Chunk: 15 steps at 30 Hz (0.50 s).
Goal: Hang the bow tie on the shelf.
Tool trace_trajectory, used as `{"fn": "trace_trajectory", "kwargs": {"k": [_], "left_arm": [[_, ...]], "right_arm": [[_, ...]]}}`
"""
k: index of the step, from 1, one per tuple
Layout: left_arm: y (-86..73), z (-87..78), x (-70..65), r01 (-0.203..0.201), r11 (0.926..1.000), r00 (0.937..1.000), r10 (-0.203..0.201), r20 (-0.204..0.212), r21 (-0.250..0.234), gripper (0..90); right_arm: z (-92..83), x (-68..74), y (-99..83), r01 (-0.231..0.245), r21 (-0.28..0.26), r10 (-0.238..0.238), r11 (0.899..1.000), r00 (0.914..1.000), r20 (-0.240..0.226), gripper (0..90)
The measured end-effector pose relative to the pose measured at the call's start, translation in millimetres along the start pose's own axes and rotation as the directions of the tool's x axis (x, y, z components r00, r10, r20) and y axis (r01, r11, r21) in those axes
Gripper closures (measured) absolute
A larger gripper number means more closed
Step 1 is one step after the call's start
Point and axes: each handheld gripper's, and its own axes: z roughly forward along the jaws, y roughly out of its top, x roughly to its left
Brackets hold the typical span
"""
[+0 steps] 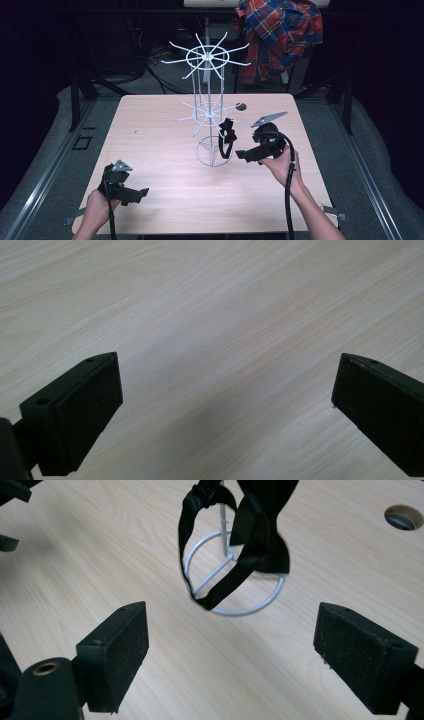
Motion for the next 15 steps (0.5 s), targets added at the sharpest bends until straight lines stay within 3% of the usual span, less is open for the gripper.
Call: {"fn": "trace_trajectory", "kwargs": {"k": [15], "left_arm": [[2.3, 0.3, -1.1, -0.01, 0.9999, 0.9999, 0.01, 0.009, 0.005, 0.0]], "right_arm": [[-20.1, -16.0, -42.0, -0.066, 0.069, 0.062, 0.995, 0.9967, 0.053, 9.2]]}}
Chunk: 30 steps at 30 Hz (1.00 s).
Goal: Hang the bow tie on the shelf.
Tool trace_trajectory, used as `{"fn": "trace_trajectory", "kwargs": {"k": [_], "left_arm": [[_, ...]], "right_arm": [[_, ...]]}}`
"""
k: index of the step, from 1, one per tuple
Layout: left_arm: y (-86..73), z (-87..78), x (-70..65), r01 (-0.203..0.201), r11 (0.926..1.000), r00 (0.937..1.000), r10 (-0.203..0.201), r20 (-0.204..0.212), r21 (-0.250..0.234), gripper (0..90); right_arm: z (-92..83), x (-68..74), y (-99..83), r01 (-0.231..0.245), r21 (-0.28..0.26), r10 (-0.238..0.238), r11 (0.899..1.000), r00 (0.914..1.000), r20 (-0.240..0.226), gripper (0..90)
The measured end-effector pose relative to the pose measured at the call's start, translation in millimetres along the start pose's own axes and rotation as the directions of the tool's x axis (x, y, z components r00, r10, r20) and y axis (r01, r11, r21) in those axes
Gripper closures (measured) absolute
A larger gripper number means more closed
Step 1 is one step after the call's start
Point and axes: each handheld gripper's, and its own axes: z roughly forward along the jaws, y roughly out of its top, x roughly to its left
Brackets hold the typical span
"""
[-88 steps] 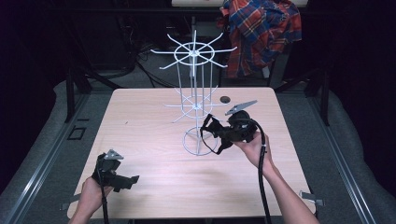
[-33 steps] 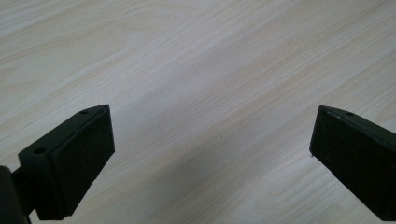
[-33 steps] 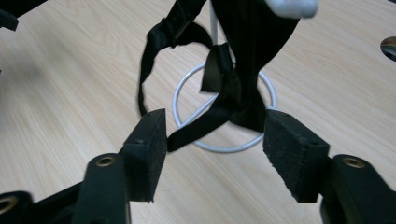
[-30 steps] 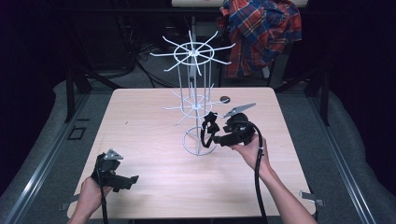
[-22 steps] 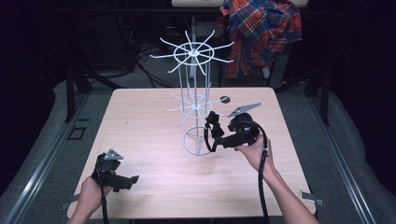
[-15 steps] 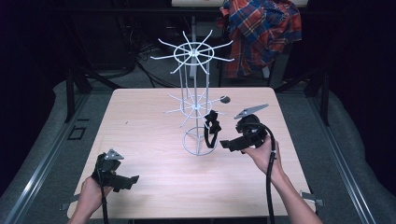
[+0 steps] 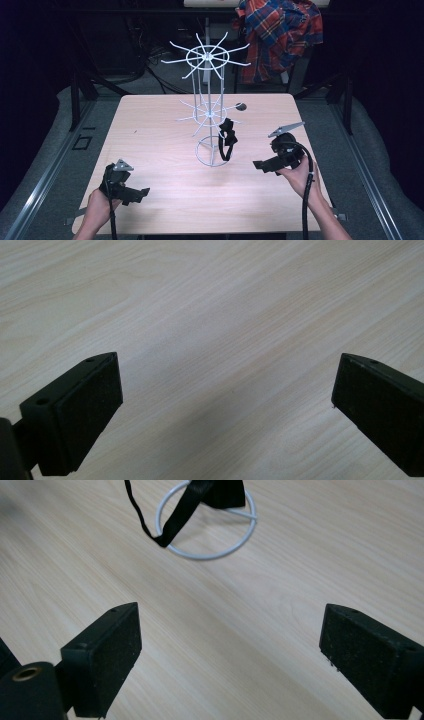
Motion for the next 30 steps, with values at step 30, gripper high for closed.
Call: {"fn": "trace_trajectory", "kwargs": {"k": [30], "left_arm": [[0.0, 7.1, -2.4, 0.0, 0.9991, 0.9997, 0.001, -0.026, 0.042, 0.0]], "right_arm": [[25.3, -33.9, -84.9, -0.046, 0.284, 0.032, 0.958, 0.998, 0.055, 3.4]]}}
